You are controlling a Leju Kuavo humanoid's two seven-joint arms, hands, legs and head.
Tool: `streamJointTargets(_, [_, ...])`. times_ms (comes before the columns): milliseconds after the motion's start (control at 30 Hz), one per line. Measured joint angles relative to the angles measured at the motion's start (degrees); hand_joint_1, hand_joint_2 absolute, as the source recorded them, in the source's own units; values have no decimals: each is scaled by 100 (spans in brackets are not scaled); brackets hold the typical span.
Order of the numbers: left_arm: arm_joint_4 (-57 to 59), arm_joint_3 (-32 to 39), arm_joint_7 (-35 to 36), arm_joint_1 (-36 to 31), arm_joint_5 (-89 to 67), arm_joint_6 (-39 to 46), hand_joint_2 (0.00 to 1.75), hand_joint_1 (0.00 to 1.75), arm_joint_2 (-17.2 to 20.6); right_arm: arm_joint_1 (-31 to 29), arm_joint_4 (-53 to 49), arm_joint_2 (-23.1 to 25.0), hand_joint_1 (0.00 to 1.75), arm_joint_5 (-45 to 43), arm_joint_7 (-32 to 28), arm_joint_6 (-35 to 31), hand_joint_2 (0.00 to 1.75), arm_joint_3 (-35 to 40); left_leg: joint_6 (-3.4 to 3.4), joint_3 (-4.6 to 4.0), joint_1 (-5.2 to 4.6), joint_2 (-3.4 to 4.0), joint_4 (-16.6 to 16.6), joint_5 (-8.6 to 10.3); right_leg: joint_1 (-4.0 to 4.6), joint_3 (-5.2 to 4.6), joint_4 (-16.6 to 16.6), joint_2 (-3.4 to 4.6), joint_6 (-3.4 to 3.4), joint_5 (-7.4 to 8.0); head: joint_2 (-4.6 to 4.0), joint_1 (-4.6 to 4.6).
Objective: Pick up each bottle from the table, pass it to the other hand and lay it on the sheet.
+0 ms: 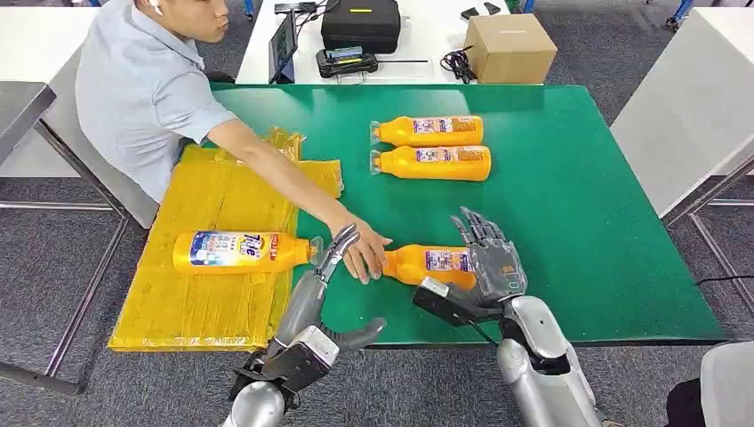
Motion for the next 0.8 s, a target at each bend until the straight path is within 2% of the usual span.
streamJointTargets(100, [8, 4, 0, -1, 0, -9, 175, 0, -4, 0, 9, -15, 0, -46, 0, 37, 175, 11, 0, 0, 0, 0, 0, 0, 0, 0, 0, 0, 0, 0, 0, 0])
streamJointTargets(200, [138, 44, 7, -42, 11, -107, 175, 0, -26, 7, 234, -428, 0, -651, -39, 480, 175, 199, 0, -1, 0, 0, 0, -1, 0, -1, -1, 0, 0, 0, 0, 0])
streamJointTargets(267, [190, 74, 7, -43, 9, -144, 175, 0, -37, 4, 336, -730, 0, -686, 92, 574, 175, 356, 1, 0, 0, 1, 0, -1, 1, 0, -1, 0, 0, 0, 0, -2])
streamJointTargets(600, [223, 81, 13, -39, 26, -166, 175, 0, -37, -28, 433, -950, 0, -303, 415, 487, 175, 586, 1, -1, 0, 1, 0, -1, 0, 0, 0, 0, 0, 0, 0, 0])
streamJointTargets(800, [223, 79, 11, -39, 7, -168, 175, 0, -37, -54, 529, -948, 0, -294, 389, 386, 175, 632, 1, 0, 0, 1, 0, 0, 1, 0, 0, 0, 0, 0, 0, 0])
